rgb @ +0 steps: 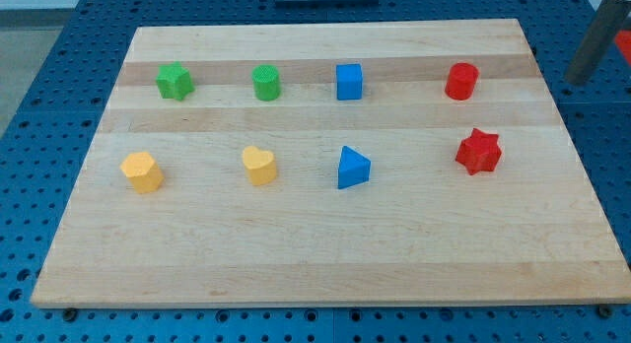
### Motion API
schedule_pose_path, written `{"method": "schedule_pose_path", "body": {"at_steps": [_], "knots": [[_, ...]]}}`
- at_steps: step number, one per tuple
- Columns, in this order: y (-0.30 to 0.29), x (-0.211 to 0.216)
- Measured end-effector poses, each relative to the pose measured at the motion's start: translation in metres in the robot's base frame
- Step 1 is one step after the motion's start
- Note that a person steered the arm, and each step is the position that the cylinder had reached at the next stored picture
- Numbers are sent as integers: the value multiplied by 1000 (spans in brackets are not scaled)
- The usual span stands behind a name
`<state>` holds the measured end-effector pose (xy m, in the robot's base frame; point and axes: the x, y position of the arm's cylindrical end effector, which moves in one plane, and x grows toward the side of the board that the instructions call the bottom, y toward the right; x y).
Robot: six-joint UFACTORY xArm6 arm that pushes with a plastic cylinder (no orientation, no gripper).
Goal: Move the red star towards the bottom right of the board
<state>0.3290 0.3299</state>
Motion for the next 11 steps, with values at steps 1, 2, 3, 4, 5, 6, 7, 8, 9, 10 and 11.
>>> {"method": "schedule_pose_path", "body": {"at_steps": [1,2,3,4,5,6,7,8,9,10,11], "knots": [[-39,0],[-79,6],[-103,35],[-126,76],[-135,108],[-135,106],[-138,85],[-164,89],[-195,136],[-205,191],[-205,192]]}}
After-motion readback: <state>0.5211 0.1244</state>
